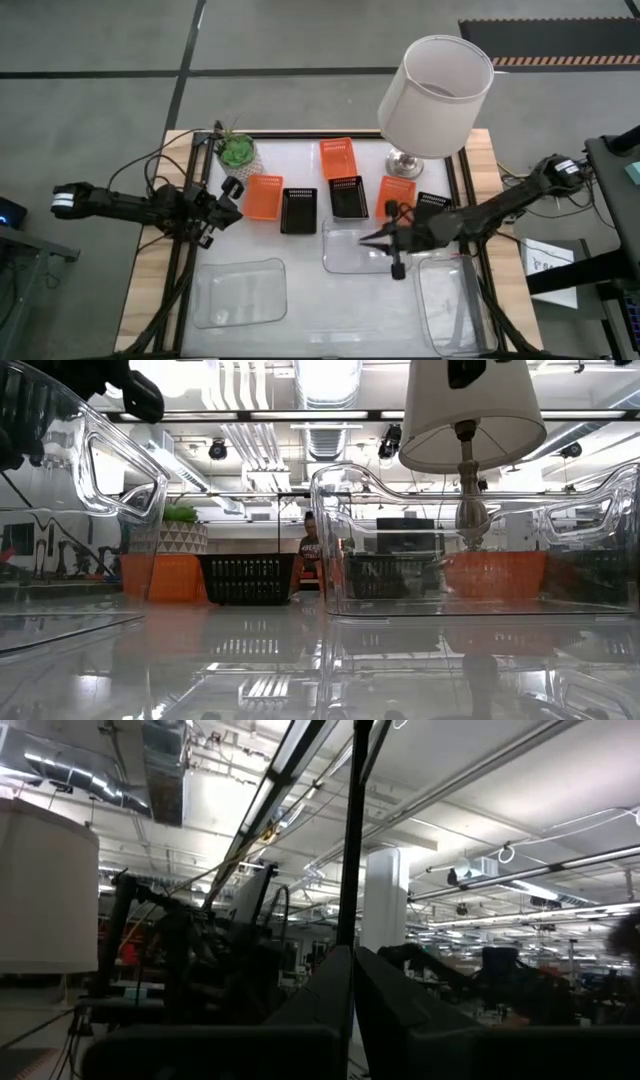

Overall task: Stack baskets by color
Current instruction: Stack the middle transparent bin on the left transparent bin

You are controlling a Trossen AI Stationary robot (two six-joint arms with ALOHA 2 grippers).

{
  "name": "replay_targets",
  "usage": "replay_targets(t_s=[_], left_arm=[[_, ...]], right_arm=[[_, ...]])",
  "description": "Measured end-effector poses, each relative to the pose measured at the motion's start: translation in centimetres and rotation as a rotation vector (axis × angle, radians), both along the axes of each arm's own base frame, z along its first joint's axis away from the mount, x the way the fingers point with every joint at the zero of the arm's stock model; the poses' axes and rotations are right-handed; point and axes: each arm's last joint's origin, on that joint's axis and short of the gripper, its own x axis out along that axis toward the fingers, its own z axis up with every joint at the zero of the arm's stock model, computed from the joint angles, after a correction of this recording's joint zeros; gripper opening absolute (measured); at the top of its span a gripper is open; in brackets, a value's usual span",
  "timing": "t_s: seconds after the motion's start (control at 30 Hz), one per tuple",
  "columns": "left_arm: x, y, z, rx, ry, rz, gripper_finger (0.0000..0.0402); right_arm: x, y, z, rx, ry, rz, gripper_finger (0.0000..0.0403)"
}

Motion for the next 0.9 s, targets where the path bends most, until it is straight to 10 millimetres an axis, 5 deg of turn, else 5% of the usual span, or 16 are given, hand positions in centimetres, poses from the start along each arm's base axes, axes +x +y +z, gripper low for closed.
replay_targets(t_s=[0.3, 0.63, 0.9], left_arm=[[-0.1, 0.0, 0.1, 0.001, -0.007, 0.001, 0.0], [0.1, 0.0, 0.0, 0.105, -0.034, 0.074, 0.0], [0.1, 0.0, -0.1, 0.107, -0.031, 0.078, 0.0]], right_arm=[[2.7, 2.5, 1.4, 0.052, 0.249, -0.047, 0.0027], [3.2, 4.7, 2.2, 0.095, 0.595, -0.121, 0.0027], [4.5, 6.2, 0.5, 0.066, 0.695, -0.159, 0.0027]])
